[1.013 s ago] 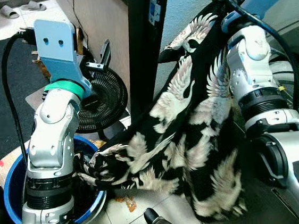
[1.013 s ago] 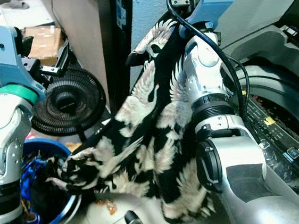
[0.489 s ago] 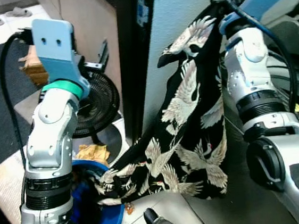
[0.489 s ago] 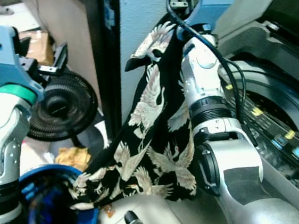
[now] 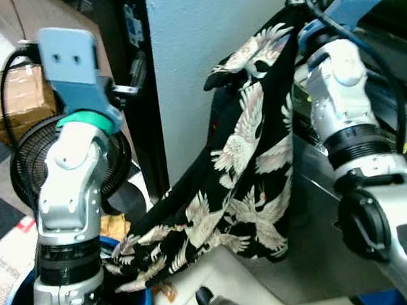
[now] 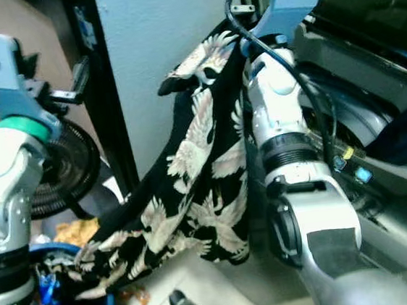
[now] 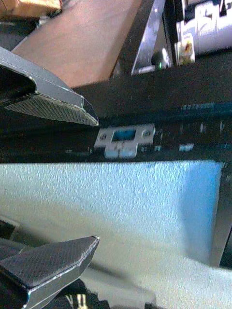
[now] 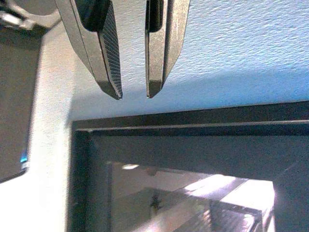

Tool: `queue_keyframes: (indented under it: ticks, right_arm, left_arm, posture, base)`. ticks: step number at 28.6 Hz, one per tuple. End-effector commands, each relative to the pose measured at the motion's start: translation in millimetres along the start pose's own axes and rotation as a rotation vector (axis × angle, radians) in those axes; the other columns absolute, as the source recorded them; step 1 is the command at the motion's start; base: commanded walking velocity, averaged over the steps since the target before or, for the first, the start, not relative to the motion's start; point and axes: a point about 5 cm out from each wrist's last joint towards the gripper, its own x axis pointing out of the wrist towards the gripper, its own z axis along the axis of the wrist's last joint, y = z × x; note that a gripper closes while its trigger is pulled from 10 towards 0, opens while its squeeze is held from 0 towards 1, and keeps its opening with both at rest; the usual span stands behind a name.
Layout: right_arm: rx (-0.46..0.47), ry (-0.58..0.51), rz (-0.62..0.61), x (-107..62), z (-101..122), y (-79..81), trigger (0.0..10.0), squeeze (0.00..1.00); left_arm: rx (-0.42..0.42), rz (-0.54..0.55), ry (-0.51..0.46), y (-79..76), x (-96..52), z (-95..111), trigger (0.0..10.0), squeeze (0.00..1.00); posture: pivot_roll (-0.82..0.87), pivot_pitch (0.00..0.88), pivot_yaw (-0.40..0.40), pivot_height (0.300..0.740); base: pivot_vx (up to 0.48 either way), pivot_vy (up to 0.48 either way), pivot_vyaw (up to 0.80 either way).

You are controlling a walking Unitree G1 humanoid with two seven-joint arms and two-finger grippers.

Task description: Clothes washing

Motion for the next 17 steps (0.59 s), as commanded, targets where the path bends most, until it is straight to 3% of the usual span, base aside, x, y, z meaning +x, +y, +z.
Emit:
queue_keyframes:
  ticks: [1,17]
  right_arm:
    - [-0.001,-0.018,-0.004,1.6,4.5,-1.2,10.0,0.0]
    - [-0.008,-0.015,-0.002,0.4,4.6,-1.2,10.0,0.0]
  left_arm:
    - [-0.008,-0.003,0.01,0.3,-1.5,-1.7,10.0,0.0]
    - [-0.027,0.014,0.001,4.7,1.2,0.8,10.0,0.0]
  posture:
    - [0.07,0.095,-0.017,0.74]
    - [0.06,0.089,-0.019,0.74]
  base:
    - [0.0,0.0,-0.8]
    - [0.0,0.0,-0.8]
